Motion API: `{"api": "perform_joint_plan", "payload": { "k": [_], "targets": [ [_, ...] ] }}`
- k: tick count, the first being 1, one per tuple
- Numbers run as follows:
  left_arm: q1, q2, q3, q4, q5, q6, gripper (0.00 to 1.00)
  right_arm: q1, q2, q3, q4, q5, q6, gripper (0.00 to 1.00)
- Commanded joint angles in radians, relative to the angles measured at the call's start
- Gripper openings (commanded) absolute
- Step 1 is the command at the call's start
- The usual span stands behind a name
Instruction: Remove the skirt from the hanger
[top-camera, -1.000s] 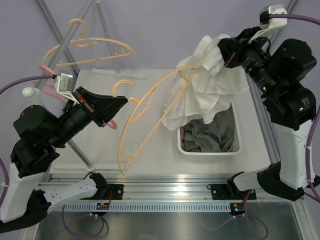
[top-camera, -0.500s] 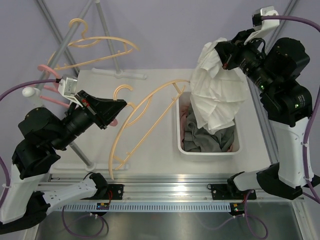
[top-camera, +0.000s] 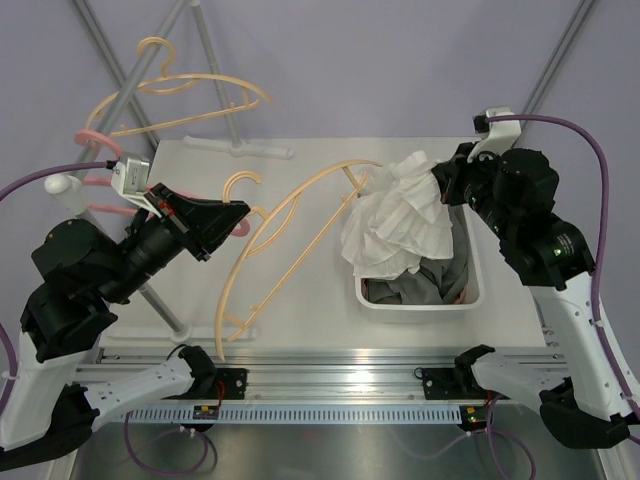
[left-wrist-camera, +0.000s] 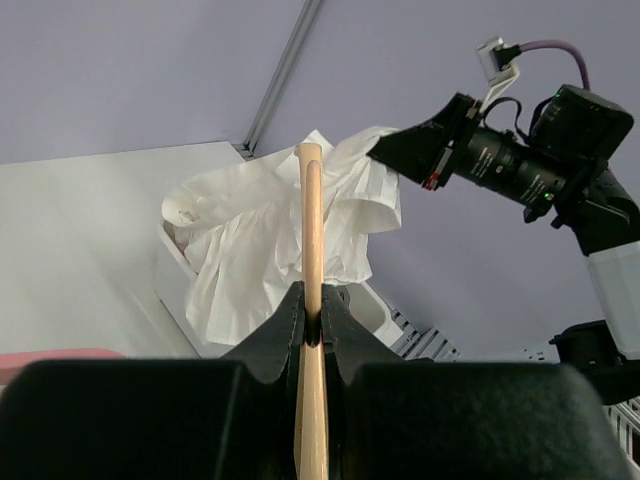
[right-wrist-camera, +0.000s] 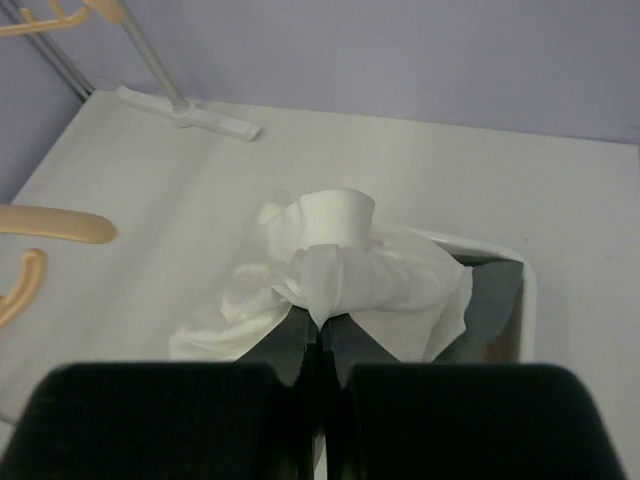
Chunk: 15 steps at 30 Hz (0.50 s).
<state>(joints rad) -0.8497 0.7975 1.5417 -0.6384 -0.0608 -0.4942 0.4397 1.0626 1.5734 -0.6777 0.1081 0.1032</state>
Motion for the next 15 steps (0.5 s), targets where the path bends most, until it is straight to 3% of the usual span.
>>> {"api": "perform_joint_plan", "payload": {
  "k": [1, 15],
  "targets": [
    [0.001, -0.004, -0.006, 0.052, -0.011, 0.002, 0.0, -0.028, -0.042, -0.1, 0.03, 0.13, 0.012, 0.0],
    [0.001, -0.003, -0.035, 0.062, -0.011, -0.007, 0.0, -0.093, -0.156, -0.085, -0.045, 0.278, -0.077, 0.0]
  ]
}}
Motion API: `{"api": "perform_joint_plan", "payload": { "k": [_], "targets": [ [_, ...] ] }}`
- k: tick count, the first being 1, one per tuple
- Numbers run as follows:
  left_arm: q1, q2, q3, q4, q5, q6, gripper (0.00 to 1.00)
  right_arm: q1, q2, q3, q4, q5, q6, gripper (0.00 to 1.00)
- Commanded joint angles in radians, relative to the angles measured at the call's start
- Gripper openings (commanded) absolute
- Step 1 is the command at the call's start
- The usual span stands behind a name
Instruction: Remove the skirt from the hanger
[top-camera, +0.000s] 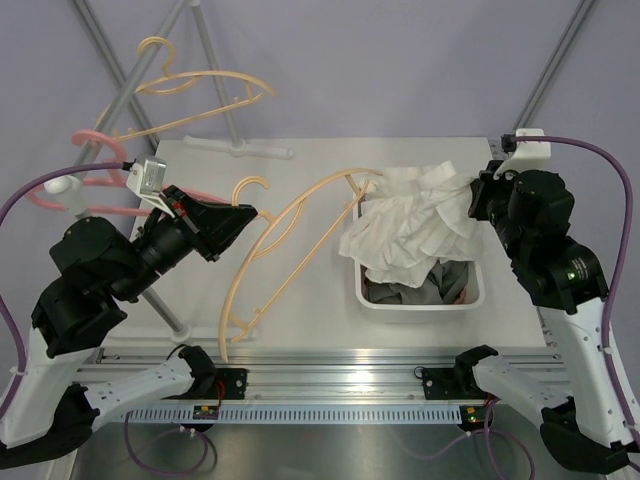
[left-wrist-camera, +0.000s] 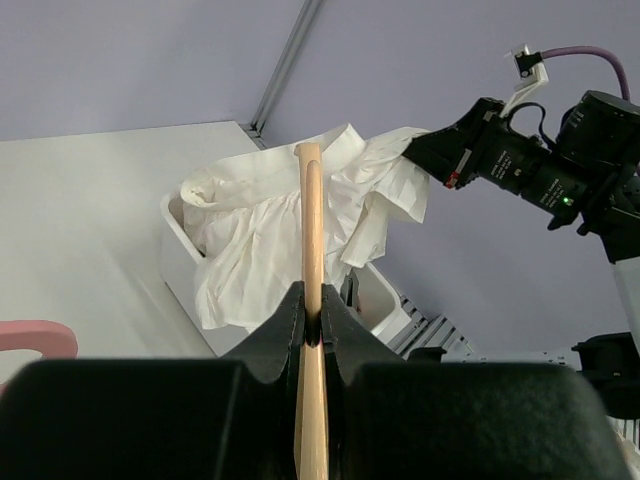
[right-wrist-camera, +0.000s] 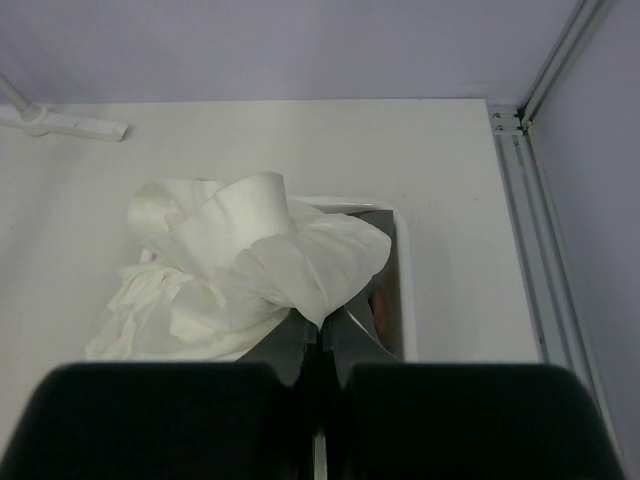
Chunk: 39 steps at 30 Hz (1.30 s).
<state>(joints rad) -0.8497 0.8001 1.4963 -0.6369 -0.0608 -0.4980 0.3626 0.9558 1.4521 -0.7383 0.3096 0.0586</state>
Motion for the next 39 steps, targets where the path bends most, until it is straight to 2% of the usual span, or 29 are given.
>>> {"api": "perform_joint_plan", "payload": {
  "k": [1, 5, 11, 16, 19, 21, 26, 30, 35, 36, 37, 39],
  "targets": [
    [0.001, -0.004, 0.01, 0.057, -0.013, -0.002, 0.0, -0.014, -0.052, 0.047, 0.008, 0.069, -0.029, 0.0],
    [0.0, -0.004, 0.001, 0.069, -0.007, -0.008, 0.0, -0.016, -0.068, 0.054, -0.029, 0.062, -0.017, 0.0],
    [0.001, -0.009, -0.028, 0.092, 0.006, -0.025, 0.0, -0.016, -0.014, 0.008, -0.05, -0.148, 0.032, 0.0],
    [0.0, -0.012, -0.028, 0.097, 0.012, -0.034, 0.0, -0.016, 0.05, -0.153, 0.039, -0.288, 0.133, 0.0],
    [0.001, -0.016, -0.022, 0.089, 0.007, -0.036, 0.0, -0.016, 0.139, -0.243, 0.114, -0.375, 0.234, 0.0],
    [0.0, -0.021, -0.021, 0.086, 0.003, -0.034, 0.0, -0.016, 0.265, -0.274, 0.135, -0.446, 0.286, 0.0],
    [0.0, -0.024, -0.021, 0.082, 0.006, -0.04, 0.0, -0.013, 0.651, -0.202, 0.028, -0.582, 0.406, 0.0],
    [0.0, -0.035, -0.016, 0.066, 0.0, -0.04, 0.0, 0.004, 0.693, -0.228, 0.04, -0.552, 0.438, 0.0],
    [0.0, -0.044, -0.024, 0.062, -0.016, -0.034, 0.0, 0.007, 0.666, -0.257, 0.008, -0.497, 0.417, 0.19],
    [0.0, -0.044, -0.027, 0.069, -0.014, -0.034, 0.0, 0.009, 0.658, -0.262, 0.002, -0.489, 0.406, 0.26],
    [0.001, -0.041, -0.033, 0.072, -0.013, -0.036, 0.0, 0.007, 0.647, -0.262, -0.006, -0.477, 0.39, 0.48],
    [0.0, -0.024, -0.034, 0.075, -0.013, -0.036, 0.0, 0.007, 0.6, -0.24, -0.038, -0.443, 0.365, 0.71]
  ]
}}
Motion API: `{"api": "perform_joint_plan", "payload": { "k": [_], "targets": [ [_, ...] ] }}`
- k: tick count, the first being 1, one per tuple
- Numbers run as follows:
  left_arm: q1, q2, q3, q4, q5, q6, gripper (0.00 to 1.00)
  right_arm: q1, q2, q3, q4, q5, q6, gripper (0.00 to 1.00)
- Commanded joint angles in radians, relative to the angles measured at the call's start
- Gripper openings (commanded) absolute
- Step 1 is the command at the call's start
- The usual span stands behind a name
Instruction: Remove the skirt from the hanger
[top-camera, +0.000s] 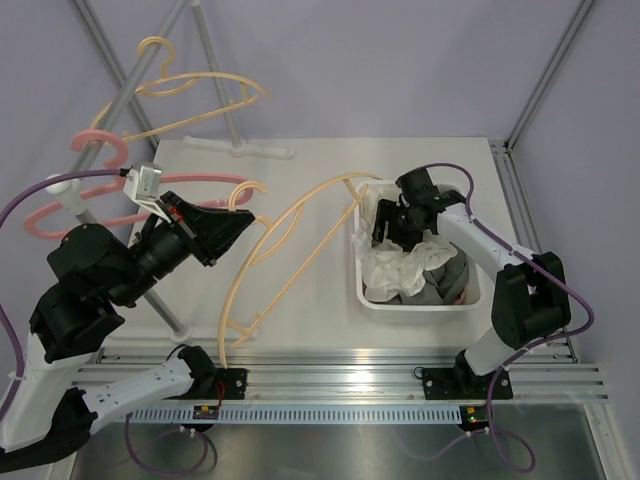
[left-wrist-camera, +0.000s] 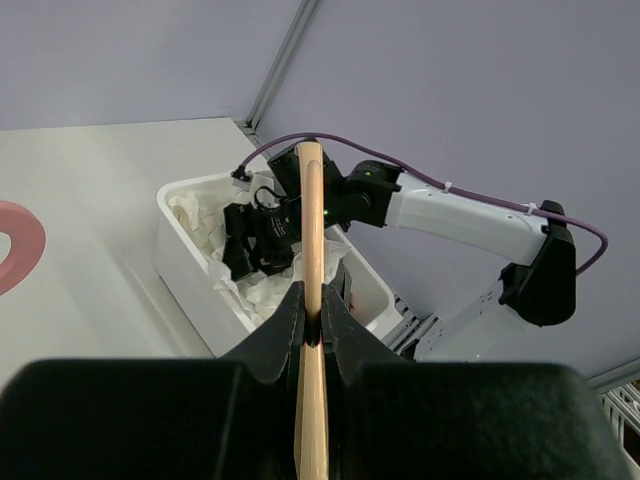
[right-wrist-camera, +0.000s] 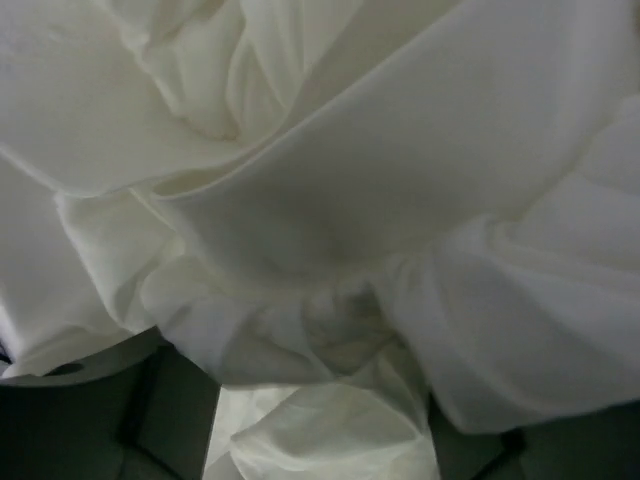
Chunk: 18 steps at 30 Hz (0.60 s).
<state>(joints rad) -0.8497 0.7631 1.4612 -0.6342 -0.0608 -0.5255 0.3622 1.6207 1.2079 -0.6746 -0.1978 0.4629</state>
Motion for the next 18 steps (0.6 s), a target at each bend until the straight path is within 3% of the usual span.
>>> {"api": "perform_joint_plan", "payload": {
  "k": [1, 2, 7, 15, 18],
  "targets": [
    [0.0, 0.019, 0.001, 0.073, -0.014, -0.004, 0.0, 0.009, -0.08, 0.022, -0.123, 0.073, -0.076, 0.79],
    [0.0, 0.033, 0.001, 0.073, -0.017, 0.001, 0.0, 0.007, -0.117, 0.041, -0.164, 0.096, -0.093, 0.99],
    [0.0, 0.09, 0.013, 0.056, -0.083, 0.042, 0.0, 0.007, -0.276, 0.165, -0.238, 0.141, -0.116, 0.99],
    [0.0, 0.168, 0.074, 0.059, -0.148, 0.067, 0.0, 0.007, -0.481, 0.176, -0.209, 0.121, -0.098, 0.99],
    [0.0, 0.188, 0.074, 0.057, -0.183, 0.05, 0.0, 0.007, -0.593, 0.124, -0.11, -0.021, -0.099, 0.99]
  ]
}}
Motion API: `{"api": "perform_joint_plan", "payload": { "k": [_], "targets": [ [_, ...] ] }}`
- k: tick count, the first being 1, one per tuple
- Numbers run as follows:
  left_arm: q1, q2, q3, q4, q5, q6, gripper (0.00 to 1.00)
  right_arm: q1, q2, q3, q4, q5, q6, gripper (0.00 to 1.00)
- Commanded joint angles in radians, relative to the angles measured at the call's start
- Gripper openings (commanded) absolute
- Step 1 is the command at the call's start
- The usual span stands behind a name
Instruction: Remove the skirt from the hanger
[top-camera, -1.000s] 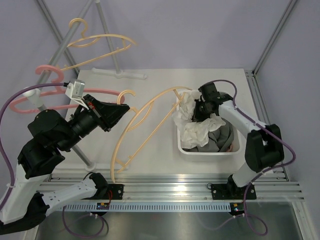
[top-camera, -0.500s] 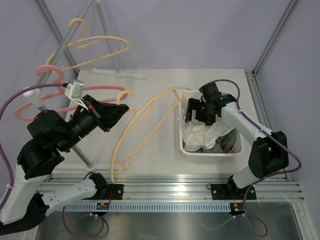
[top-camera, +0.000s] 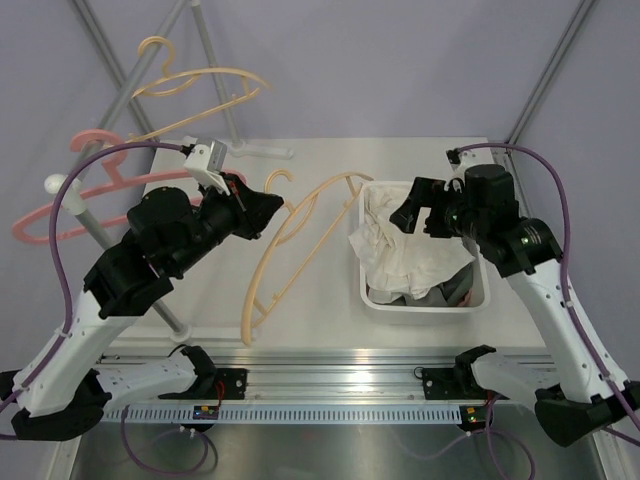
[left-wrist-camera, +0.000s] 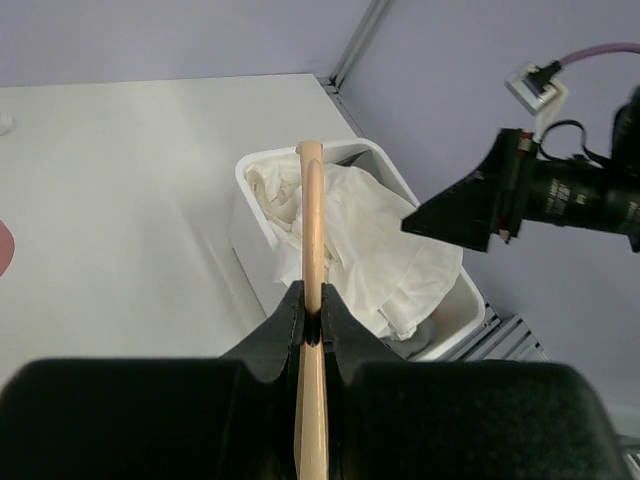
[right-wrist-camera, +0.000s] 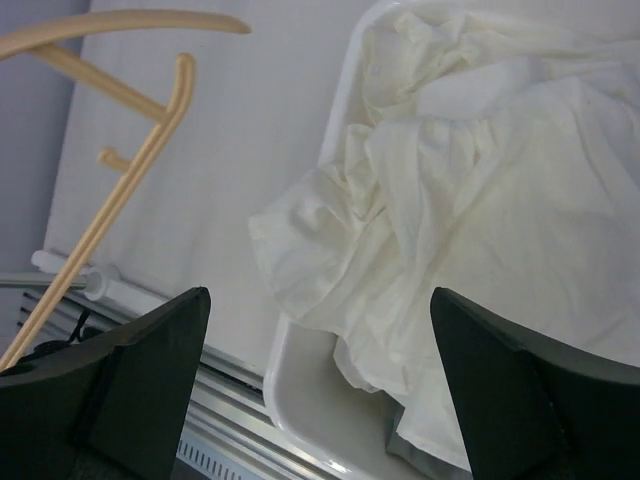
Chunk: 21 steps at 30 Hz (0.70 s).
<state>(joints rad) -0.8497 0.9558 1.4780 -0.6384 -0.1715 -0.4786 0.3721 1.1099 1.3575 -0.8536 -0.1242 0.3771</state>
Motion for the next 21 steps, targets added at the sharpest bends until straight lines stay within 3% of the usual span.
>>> {"api": "perform_joint_plan", "payload": {
  "k": [1, 3, 6, 11, 16, 21],
  "targets": [
    [0.0, 0.003, 0.053, 0.063, -0.083, -0.008, 0.0, -0.002, -0.114, -0.052, 0.123, -0.154, 0.008, 0.99],
    [0.0, 0.011, 0.044, 0.077, -0.105, -0.011, 0.0, -0.001, -0.186, -0.113, 0.266, -0.314, 0.078, 0.97],
    [0.0, 0.02, 0.024, 0.097, -0.128, -0.023, 0.0, 0.063, -0.199, -0.156, 0.408, -0.401, 0.245, 0.85],
    [0.001, 0.027, 0.013, 0.114, -0.155, -0.057, 0.0, 0.44, -0.159, -0.117, 0.478, -0.105, 0.255, 0.84],
    [0.001, 0.041, 0.047, 0.071, -0.184, -0.101, 0.0, 0.663, -0.073, -0.06, 0.43, 0.2, 0.114, 0.88],
    [0.0, 0.057, 0.065, 0.023, -0.217, -0.117, 0.0, 0.887, 0.06, 0.115, 0.315, 0.455, 0.002, 0.91]
  ]
}}
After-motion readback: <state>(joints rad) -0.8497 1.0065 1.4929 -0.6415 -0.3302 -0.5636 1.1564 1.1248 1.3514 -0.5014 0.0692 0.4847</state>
